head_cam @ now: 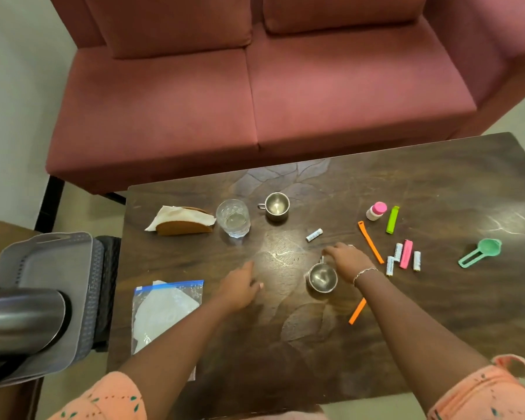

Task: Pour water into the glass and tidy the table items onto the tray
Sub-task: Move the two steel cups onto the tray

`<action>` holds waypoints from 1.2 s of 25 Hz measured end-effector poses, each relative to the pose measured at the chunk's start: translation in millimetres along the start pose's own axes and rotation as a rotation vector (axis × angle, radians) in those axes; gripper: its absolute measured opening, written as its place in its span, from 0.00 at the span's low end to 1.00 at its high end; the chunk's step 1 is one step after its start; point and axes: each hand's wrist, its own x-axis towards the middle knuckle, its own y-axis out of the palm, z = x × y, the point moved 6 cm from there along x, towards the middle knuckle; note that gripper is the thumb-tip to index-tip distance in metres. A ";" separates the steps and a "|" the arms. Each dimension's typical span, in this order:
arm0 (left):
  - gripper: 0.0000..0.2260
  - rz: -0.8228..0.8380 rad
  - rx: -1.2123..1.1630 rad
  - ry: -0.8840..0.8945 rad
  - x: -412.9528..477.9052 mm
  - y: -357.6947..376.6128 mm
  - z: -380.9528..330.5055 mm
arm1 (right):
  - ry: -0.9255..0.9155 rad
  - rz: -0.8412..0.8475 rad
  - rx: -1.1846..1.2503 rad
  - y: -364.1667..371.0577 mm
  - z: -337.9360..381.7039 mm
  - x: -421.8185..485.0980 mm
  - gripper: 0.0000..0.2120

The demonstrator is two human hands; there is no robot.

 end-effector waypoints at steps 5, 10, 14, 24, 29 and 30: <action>0.24 -0.126 -0.068 -0.011 50.7 -34.4 -19.2 | -0.131 0.174 -0.231 16.9 -3.3 29.7 0.16; 0.21 -0.194 -0.143 -0.061 93.1 -54.6 -35.9 | -0.095 0.183 -0.205 28.6 -23.2 29.8 0.13; 0.20 -0.228 -0.134 -0.127 127.8 -69.3 -46.7 | -0.055 0.213 -0.142 38.6 -36.3 16.5 0.12; 0.17 -0.019 -0.216 -0.473 185.9 -40.4 -38.5 | 0.127 0.250 0.639 57.8 -49.2 -54.7 0.19; 0.13 -0.063 -0.464 -0.456 168.8 7.4 -29.6 | 0.252 0.136 0.953 68.3 -51.6 -72.1 0.16; 0.12 -0.072 -0.591 -0.450 167.9 13.4 -28.7 | 0.269 0.092 0.989 68.3 -52.2 -71.8 0.17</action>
